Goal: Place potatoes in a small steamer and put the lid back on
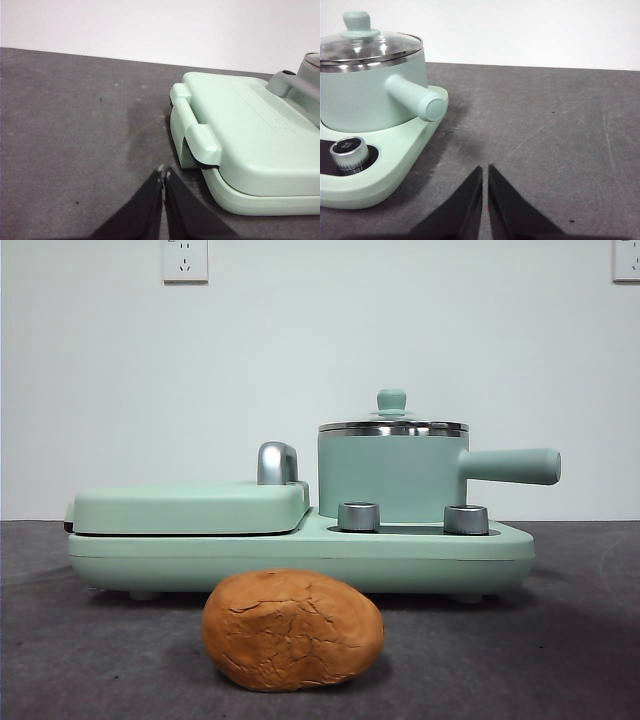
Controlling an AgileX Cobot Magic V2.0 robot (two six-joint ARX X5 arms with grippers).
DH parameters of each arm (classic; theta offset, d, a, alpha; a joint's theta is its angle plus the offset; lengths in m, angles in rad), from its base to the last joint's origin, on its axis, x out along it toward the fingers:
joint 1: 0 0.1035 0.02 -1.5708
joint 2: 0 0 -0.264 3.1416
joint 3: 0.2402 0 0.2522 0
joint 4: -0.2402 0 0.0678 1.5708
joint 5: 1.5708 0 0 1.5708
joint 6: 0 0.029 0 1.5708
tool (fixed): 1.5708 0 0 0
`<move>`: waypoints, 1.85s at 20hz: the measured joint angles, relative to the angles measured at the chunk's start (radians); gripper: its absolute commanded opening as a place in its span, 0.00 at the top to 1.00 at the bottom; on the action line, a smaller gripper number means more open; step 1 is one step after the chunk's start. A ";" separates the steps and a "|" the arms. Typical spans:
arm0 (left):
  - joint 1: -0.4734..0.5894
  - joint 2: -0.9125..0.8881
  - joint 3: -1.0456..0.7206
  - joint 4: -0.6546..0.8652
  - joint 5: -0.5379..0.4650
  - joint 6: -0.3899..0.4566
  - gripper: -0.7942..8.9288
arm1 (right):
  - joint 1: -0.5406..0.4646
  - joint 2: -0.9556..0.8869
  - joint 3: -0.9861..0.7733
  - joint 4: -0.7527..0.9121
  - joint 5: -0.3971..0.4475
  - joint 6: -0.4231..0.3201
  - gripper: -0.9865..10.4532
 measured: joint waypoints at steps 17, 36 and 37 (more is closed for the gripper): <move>0.000 0.000 0.000 0.246 0.011 -0.673 0.91 | 0.000 0.000 0.000 0.286 -0.042 0.547 0.90; 0.000 0.273 0.525 -0.188 0.271 -0.390 0.91 | 0.000 0.252 0.425 -0.092 -0.378 0.435 0.90; 0.000 0.298 0.551 -0.213 0.276 -0.353 0.91 | 0.000 0.271 0.446 -0.121 -0.396 0.394 0.90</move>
